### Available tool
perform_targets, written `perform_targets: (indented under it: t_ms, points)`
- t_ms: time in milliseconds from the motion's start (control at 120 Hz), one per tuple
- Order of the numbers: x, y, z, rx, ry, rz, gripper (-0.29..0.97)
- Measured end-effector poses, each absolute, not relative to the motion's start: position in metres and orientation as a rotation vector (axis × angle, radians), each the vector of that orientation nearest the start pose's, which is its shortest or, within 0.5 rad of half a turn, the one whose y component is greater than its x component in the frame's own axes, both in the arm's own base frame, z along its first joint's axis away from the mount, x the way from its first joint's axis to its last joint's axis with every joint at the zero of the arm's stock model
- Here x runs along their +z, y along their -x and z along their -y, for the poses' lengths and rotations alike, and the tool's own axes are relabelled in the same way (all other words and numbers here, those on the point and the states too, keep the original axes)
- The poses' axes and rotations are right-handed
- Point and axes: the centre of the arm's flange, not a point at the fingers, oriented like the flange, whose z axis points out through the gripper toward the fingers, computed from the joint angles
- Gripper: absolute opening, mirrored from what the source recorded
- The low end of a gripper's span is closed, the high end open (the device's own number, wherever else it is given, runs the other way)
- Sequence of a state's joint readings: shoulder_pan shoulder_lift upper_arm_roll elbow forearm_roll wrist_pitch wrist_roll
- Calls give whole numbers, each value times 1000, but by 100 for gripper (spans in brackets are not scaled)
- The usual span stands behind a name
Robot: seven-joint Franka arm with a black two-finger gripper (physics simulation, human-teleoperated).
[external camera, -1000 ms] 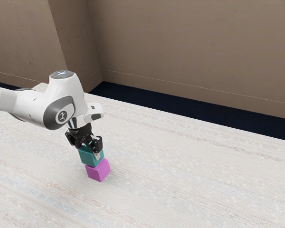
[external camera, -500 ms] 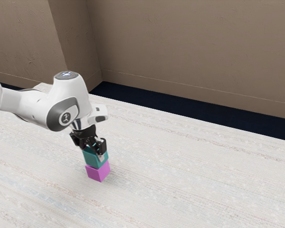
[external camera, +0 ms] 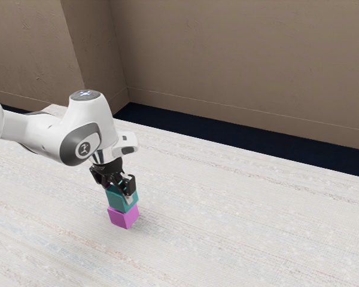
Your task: Pick up the blue block with one arm, and put the blue block on the pink block with one arm
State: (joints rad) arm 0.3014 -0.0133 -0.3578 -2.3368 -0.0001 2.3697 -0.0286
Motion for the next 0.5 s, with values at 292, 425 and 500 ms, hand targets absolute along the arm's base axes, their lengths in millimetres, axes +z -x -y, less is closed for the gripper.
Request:
perform_targets:
  t_ms: [292, 425, 500]
  points:
    - [345, -507, 20, -73, 3138, -21, 32]
    - [345, -508, 15, -73, 3139, -12, 40]
    - [345, -508, 13, -73, 3142, -13, 48]
